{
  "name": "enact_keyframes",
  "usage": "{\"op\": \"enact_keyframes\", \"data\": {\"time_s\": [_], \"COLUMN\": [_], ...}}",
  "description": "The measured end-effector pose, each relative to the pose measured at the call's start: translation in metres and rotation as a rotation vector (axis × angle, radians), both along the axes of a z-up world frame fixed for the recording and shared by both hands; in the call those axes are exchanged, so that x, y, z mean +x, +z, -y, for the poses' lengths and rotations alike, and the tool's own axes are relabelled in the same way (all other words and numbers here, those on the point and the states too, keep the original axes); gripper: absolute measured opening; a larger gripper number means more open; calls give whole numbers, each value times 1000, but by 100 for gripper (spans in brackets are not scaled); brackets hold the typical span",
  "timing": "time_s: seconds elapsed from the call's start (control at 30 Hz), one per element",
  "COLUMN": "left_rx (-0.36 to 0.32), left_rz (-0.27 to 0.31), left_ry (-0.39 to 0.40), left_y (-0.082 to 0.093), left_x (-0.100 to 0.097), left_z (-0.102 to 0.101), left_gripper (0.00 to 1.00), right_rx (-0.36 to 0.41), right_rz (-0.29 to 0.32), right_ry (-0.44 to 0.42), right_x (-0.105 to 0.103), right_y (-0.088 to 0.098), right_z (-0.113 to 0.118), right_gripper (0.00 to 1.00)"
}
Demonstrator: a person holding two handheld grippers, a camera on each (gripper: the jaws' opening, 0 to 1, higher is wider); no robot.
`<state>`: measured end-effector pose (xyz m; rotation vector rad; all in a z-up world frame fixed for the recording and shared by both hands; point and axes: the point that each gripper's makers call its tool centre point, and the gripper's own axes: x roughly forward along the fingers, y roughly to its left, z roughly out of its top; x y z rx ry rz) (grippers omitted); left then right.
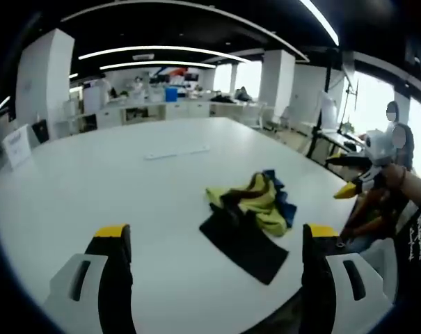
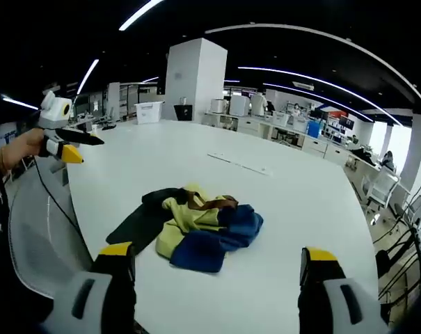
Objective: Fold the garment on the visible template until the final outline fits inside the template.
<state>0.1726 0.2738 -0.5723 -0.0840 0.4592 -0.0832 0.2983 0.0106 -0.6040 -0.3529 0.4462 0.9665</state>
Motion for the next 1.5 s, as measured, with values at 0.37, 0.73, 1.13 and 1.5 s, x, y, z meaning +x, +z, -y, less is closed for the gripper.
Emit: {"op": "enact_keyframes", "data": {"time_s": [0.37, 0.73, 1.13, 1.5], "left_rx": [0, -3, -4, -7], "left_rz": [-4, -5, -17, -13], "left_ry": [-2, -5, -10, -17], "left_y": [-1, -1, -3, -4], "left_x": [0, 0, 2, 10], "left_z": [0, 1, 4, 6], "left_gripper": [99, 99, 99, 96], "right_rx": [6, 4, 15, 29], "right_rz": [2, 5, -8, -23], "right_ry": [-8, -9, -3, -2], "right_x": [1, 1, -1, 2], "right_y": [1, 1, -2, -5], "right_z": [2, 3, 0, 0], "right_gripper": [99, 99, 98, 95]}}
